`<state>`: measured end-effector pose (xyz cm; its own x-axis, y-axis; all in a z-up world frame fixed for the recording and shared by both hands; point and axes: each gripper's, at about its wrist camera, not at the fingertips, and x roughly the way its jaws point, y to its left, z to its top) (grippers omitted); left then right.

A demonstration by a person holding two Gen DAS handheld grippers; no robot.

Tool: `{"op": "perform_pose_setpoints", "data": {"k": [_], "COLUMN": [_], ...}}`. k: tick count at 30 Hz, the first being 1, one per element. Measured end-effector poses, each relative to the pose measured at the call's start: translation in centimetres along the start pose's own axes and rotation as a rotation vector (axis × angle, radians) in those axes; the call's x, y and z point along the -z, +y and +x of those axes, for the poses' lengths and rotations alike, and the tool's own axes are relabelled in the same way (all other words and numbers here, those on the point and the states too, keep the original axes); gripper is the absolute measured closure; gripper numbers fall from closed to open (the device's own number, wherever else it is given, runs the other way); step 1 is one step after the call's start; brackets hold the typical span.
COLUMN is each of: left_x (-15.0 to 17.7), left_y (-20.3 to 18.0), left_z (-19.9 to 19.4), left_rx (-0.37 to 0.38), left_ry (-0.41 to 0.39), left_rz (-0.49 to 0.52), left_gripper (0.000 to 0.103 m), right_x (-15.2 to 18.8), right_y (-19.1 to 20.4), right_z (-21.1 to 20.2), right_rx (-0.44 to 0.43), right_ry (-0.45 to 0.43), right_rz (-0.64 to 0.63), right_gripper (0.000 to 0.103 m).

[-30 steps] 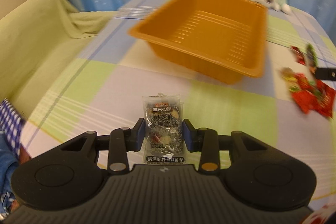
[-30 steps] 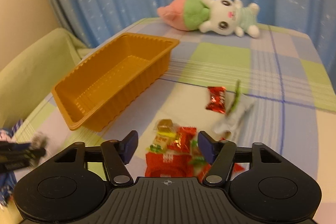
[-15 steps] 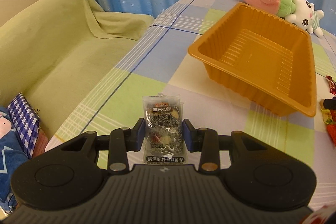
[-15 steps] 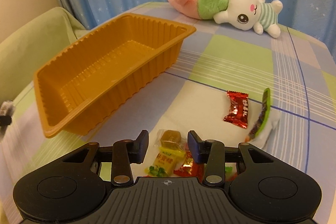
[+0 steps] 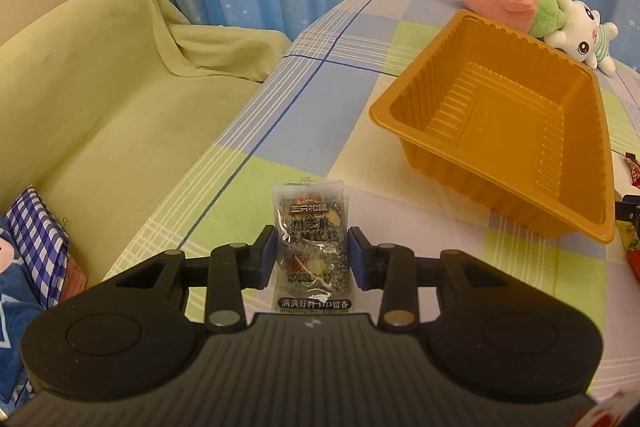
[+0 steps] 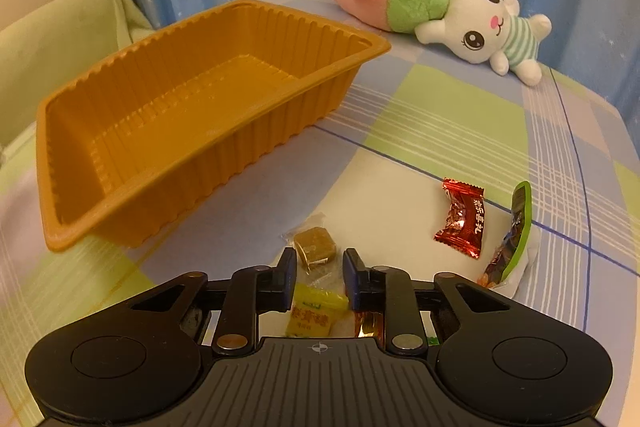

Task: Organize snacks
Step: 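Lift the seaweed packet with the left tool and carry it over the orange tray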

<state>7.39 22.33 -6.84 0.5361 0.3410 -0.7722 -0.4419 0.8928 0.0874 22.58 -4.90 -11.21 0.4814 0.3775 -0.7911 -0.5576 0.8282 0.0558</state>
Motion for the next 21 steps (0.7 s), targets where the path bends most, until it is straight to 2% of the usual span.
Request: {"op": "perform_pose_setpoints", "data": {"k": [9,14,21], "left_x": [-0.5,-1.1,-2.5], "left_y": [0.8,1.3,1.7], "left_z": [0.5,0.6,0.6], "left_rx": [0.013,0.016,0.025], "left_ry": [-0.002,-0.012,-0.037], "left_rz": [0.013,0.022,0.038], "left_gripper": [0.068,0.068,0.068], "right_x": [-0.6,-0.7,-0.8], "right_y": [0.6,0.9,0.9], "right_z": [1.1,1.2,0.3], "right_rx": [0.033,0.034,0.035], "right_ry": [0.003,0.005,-0.004], "right_rz": [-0.045,-0.053,-0.002], "right_gripper": [0.076,0.080,0.080]}}
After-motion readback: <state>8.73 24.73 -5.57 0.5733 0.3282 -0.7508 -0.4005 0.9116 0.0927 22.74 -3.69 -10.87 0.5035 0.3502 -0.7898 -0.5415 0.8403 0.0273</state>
